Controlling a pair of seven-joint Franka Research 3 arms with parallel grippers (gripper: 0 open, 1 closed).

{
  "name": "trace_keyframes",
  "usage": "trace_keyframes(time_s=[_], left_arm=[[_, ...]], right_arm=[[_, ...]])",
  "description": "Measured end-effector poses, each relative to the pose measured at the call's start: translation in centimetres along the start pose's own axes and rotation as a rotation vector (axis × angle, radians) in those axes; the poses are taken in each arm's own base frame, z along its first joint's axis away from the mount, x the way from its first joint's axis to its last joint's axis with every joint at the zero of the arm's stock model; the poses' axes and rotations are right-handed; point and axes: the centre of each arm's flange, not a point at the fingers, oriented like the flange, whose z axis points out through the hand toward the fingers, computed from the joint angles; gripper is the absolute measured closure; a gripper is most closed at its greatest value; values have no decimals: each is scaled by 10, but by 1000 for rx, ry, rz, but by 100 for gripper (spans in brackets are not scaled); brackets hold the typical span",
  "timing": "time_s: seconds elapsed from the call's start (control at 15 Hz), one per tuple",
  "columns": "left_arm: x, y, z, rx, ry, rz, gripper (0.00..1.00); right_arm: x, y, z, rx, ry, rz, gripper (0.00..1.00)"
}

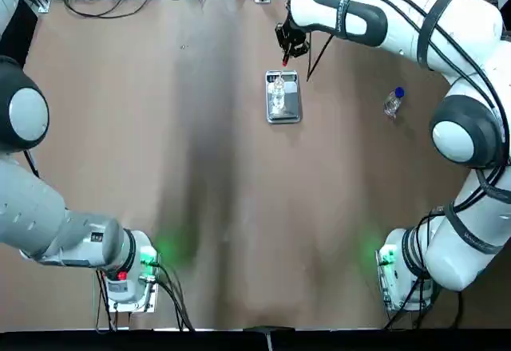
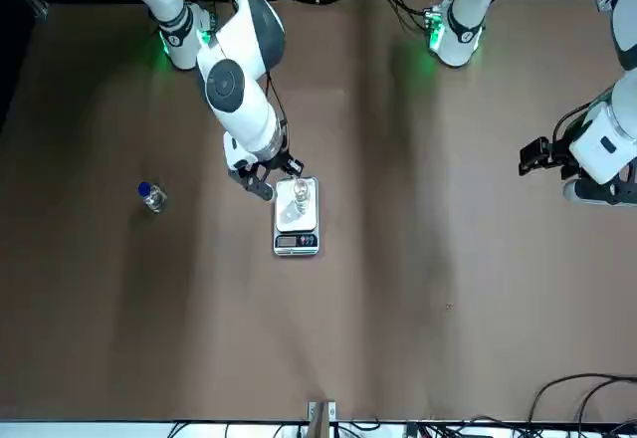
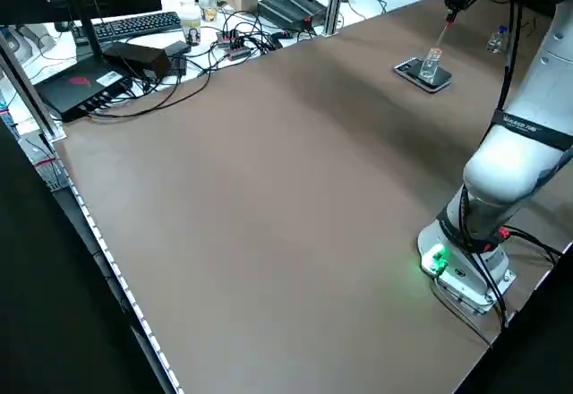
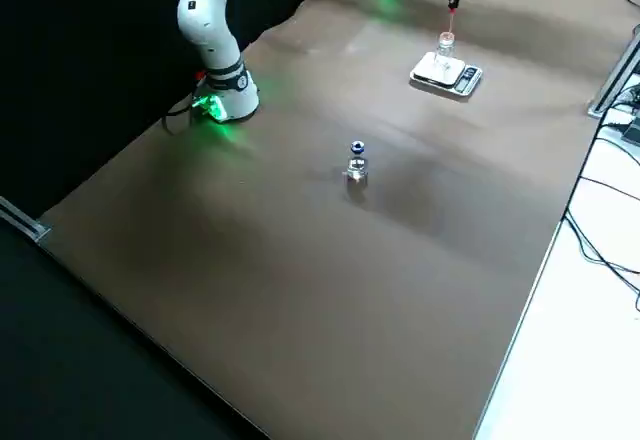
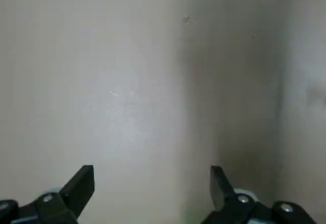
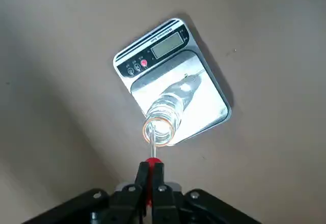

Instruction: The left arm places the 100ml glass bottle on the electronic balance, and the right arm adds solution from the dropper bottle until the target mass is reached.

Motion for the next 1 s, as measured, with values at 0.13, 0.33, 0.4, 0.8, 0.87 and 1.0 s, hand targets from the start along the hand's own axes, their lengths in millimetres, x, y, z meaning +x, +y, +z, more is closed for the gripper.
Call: trace_keyframes(time_s=[0.13,0.33,0.4,0.8,0.87,1.0], left_arm=[[0,0,0,0,0,0,0],[0,0,0,0,0,0,0],[0,0,0,0,0,0,0],[0,0,1,0,-1,-1,0],[1,0,1,0,-2,-1,0],[1,0,2,0,-4,-1,0]], right_arm=[[0,-1,-3,4,2,0,95],[1,-2,-5,9,5,0,95],[1,-2,-6,10,6,0,95],[7,0,-16,0,0,9,95],[11,2,-21,0,-1,14,95],[16,4,-30,5,1,23,95]])
